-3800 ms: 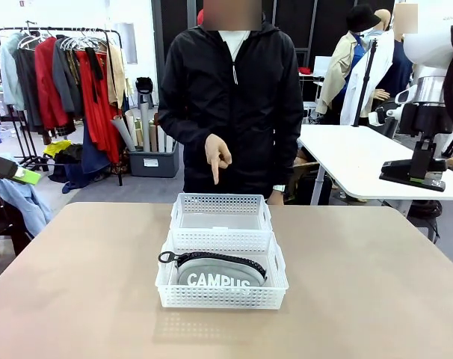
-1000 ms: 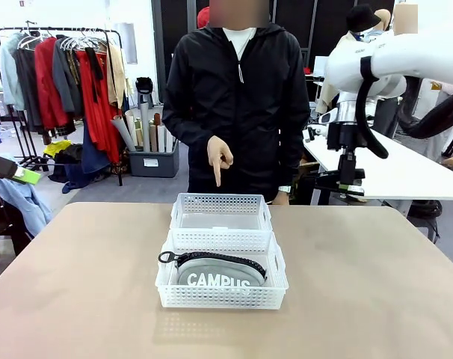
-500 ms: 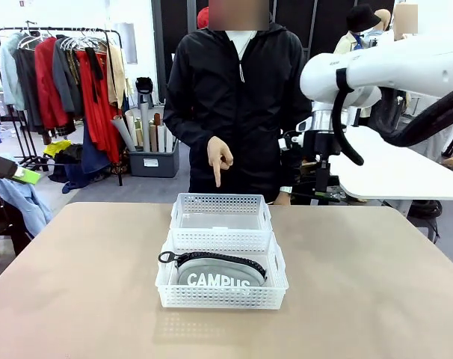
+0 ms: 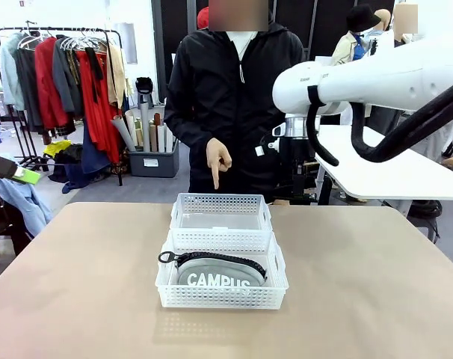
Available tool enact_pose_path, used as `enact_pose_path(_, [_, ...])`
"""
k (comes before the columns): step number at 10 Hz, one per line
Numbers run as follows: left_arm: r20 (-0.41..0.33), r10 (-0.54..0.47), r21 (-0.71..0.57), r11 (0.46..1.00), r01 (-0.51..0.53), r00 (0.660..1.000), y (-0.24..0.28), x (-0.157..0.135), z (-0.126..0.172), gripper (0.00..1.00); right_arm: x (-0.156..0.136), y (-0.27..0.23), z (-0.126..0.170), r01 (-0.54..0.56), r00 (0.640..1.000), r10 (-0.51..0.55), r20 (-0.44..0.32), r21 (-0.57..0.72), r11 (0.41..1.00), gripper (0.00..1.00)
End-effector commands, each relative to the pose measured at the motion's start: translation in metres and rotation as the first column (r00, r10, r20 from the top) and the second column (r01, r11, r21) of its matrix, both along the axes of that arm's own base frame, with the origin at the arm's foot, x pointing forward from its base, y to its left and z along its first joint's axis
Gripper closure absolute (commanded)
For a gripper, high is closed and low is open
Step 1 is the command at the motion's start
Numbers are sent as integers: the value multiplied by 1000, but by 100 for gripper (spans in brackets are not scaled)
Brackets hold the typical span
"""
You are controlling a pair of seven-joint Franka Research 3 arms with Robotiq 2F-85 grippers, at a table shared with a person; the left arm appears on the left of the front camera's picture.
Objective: Distribute items into two baskets.
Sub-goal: Place the picked Stapler into the Organizing basket as instructed by the person.
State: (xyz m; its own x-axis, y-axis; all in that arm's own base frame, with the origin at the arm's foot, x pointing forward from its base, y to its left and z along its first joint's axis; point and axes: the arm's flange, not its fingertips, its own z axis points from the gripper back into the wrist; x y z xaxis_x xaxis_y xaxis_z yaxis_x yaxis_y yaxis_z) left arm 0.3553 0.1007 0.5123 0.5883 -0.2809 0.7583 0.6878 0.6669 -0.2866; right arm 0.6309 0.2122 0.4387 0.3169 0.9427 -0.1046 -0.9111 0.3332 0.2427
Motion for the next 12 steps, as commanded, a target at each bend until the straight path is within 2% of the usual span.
enact_pose_path(1, [22, -8, -12, 1000, 8, 1000, 1, 2, -1, 0, 18, 23, 4, -24, 999, 26, 44, -40, 999, 100])
enact_pose_path(4, [22, -8, -12, 1000, 8, 1000, 1, 2, -1, 0, 30, 53, 1, -90, 993, 93, 74, -48, 995, 100])
enact_pose_path(8, [22, -8, -12, 1000, 8, 1000, 1, 2, -1, 0, 52, 92, -14, -181, 983, 180, 33, 7, 984, 100])
enact_pose_path(12, [22, -8, -12, 1000, 8, 1000, 1, 2, -1, 0, 49, 127, -24, -249, 968, 247, 43, 47, 967, 100])
